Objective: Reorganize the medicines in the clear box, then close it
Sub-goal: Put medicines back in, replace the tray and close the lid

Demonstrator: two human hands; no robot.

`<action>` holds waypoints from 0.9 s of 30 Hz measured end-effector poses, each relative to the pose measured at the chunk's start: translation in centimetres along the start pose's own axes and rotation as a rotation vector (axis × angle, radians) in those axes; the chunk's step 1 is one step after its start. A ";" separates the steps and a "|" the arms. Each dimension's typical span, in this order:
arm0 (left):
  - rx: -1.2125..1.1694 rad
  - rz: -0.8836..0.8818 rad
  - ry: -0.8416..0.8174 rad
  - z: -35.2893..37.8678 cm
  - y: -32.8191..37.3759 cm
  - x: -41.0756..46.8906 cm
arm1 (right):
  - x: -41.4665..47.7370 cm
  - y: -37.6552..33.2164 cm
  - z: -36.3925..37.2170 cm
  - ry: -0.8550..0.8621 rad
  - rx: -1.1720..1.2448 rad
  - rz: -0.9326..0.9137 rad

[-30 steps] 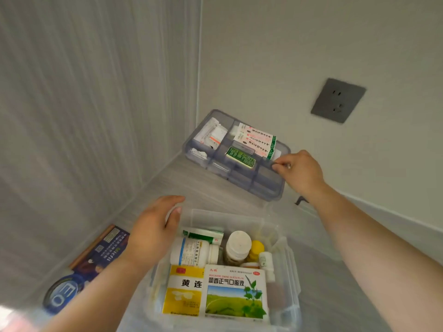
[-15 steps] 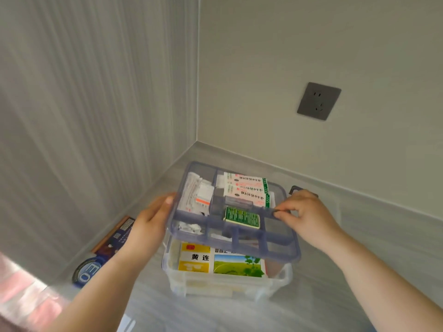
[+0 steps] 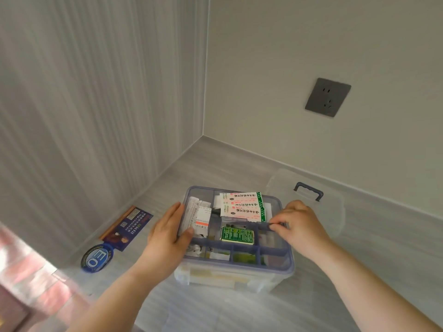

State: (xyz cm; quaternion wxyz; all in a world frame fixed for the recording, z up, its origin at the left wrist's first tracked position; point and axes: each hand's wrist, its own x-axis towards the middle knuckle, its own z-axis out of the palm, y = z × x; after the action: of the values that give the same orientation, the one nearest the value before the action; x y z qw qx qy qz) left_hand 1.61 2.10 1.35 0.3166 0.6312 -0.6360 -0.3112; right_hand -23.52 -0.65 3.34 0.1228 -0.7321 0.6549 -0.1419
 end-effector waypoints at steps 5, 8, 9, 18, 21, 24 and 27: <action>0.013 0.007 0.053 0.3 -0.1 0.0 | 0.0 0.1 0.4 -0.014 -0.020 -0.068; 0.029 0.032 0.075 0.1 -0.5 0.3 | -0.1 0.1 1.1 0.013 0.071 -0.023; -0.003 0.027 0.085 0.0 -0.6 0.5 | -0.2 0.1 1.3 0.057 0.148 0.033; -0.737 -0.487 -0.112 -0.8 -1.9 0.9 | -2.0 0.3 2.4 -0.108 0.992 0.784; -0.656 -0.491 -0.125 -1.0 -2.0 1.2 | -1.8 0.2 2.3 0.037 0.935 0.736; -0.596 -0.477 -0.092 -1.1 -1.9 1.4 | -1.9 0.1 2.4 0.126 0.887 0.662; -0.567 -0.450 -0.083 -1.0 -1.7 1.2 | -2.1 0.1 2.6 0.138 0.904 0.643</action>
State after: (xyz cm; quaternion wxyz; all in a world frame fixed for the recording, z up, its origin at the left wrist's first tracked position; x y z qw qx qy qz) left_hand 3.46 0.88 0.64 0.3766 0.6292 -0.3821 -0.5624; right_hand -22.86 1.42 0.80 0.4182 -0.3588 0.7259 -0.4117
